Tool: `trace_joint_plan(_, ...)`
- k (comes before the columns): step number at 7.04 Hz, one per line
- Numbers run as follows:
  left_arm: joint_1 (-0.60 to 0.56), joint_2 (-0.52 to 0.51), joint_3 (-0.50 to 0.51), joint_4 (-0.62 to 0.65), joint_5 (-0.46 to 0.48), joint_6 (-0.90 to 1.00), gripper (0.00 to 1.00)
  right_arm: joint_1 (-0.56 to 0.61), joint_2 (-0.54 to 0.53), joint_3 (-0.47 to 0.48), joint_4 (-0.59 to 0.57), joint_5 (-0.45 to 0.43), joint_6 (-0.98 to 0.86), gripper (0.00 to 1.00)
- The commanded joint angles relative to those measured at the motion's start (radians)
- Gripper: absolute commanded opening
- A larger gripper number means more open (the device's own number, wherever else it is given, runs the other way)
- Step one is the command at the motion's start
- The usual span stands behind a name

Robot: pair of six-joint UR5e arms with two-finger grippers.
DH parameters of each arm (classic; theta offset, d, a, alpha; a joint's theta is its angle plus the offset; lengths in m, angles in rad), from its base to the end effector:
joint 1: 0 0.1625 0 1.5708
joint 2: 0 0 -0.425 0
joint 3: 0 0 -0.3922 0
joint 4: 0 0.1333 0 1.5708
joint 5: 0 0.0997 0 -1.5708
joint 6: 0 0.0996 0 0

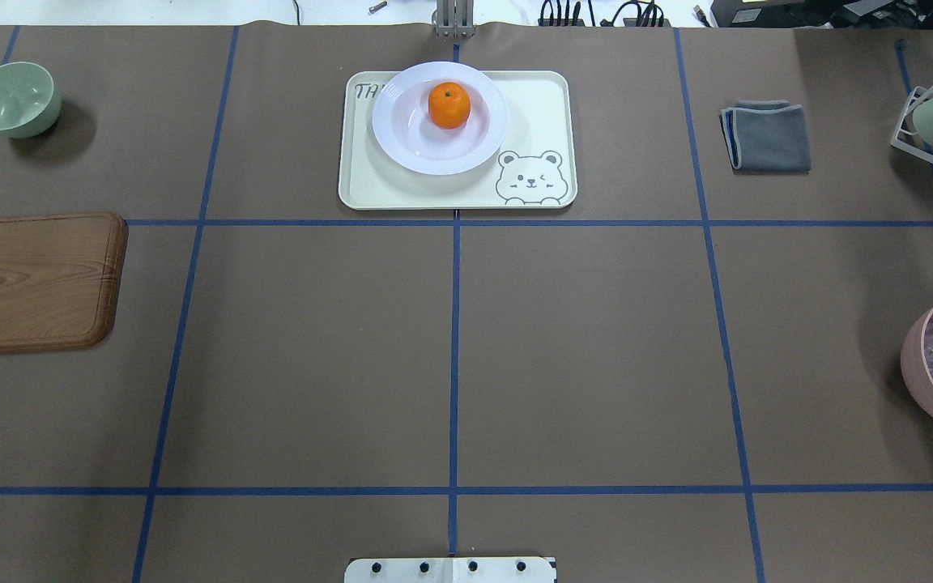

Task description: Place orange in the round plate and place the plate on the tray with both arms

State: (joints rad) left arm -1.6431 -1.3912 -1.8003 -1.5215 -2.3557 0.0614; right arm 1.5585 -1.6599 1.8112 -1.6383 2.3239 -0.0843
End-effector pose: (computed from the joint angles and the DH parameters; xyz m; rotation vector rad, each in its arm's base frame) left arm -0.0928 -0.4099 0.6315 0.0530 0.7831 -0.0101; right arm 0.0596 -0.4561 0.5908 0.1069 -0.7498 -0.1235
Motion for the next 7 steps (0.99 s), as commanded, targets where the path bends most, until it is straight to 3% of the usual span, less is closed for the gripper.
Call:
trace_joint_plan(1, 0.000, 0.000, 0.001, 0.000, -0.001, 0.000, 0.99, 0.000, 0.000, 0.005, 0.000, 0.002, 0.000, 1.00)
trace_joint_plan(7, 0.000, 0.000, 0.009, -0.002, -0.001, 0.000, 0.99, 0.000, 0.000, 0.013, -0.002, 0.022, 0.001, 1.00)
